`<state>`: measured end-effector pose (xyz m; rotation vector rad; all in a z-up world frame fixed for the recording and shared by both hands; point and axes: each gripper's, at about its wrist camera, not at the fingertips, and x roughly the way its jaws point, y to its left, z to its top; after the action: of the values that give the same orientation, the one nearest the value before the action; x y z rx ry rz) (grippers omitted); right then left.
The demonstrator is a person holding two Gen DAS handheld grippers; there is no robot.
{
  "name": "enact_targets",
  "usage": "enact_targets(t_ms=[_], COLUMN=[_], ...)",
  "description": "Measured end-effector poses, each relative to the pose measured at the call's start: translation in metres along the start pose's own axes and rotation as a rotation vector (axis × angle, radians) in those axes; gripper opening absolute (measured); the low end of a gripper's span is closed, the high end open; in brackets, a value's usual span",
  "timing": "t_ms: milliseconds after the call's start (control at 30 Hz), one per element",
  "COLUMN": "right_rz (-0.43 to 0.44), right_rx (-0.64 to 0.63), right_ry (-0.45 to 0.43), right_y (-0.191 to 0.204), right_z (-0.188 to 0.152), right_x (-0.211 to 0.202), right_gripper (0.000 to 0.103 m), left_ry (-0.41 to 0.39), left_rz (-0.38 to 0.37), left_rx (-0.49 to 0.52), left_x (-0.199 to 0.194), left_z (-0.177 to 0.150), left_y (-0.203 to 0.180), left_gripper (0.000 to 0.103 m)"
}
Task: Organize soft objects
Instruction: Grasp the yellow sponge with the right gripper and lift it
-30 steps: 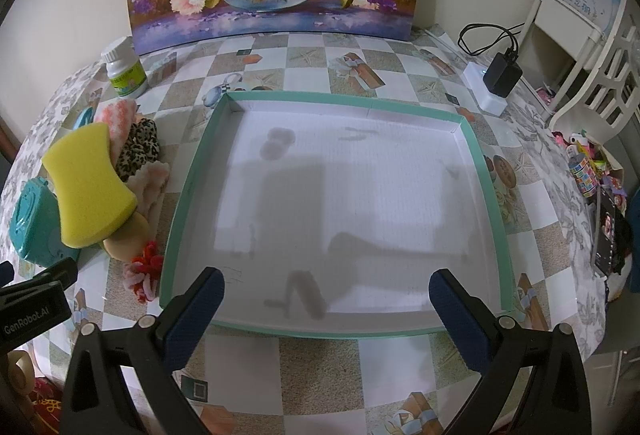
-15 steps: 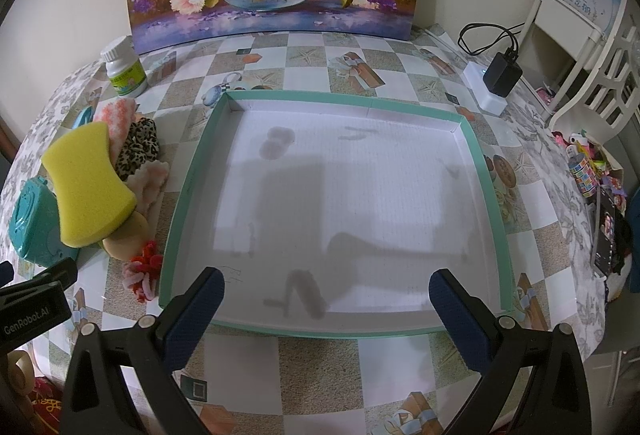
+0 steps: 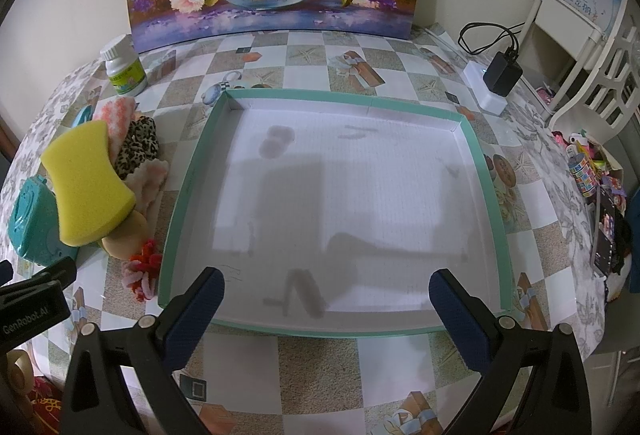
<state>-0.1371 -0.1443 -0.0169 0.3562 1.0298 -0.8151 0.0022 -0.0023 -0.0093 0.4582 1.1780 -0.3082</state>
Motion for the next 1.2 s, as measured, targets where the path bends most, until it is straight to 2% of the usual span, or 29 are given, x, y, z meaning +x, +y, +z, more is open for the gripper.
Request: enact_targets(t_ms=[167,267,433,600,933,1200], right_rz=[0.003,0.038,0.189,0.274,0.395,0.413], right_rx=[0.001,0.013,0.030,-0.013,-0.138,-0.265], right_ry=[-0.001,-0.067,-0.158,-0.187,-0.128,-0.059], right_y=[0.000,0.001,0.010,0.037,0.101,0.139], right_z=[0.001,0.002,0.010,0.025,0.049,0.050], right_x=[0.000,-0.011,-0.029,-0.032,-0.007,0.017], right_gripper=[0.103,0.103,0.103,0.103,0.103,0.103], left_ry=[-0.031,-0.096,-0.165,-0.189,-0.155,-0.108], left_rz=[-0.025,-0.076,-0.090,-0.130,-0.197,-0.218], left_rx=[-0.014,-0.075,-0.215,-0.303,-0.381,-0.388], left_x=[-0.006,-0.019,-0.028,-0.026,-0.009,0.008], left_z=[0.001,0.009,0.023,0.038,0.064,0.074], left_y=[0.003,0.016,0.049,0.073,0.088,0.090], left_gripper=[0.103,0.103,0.103,0.103,0.103,0.103])
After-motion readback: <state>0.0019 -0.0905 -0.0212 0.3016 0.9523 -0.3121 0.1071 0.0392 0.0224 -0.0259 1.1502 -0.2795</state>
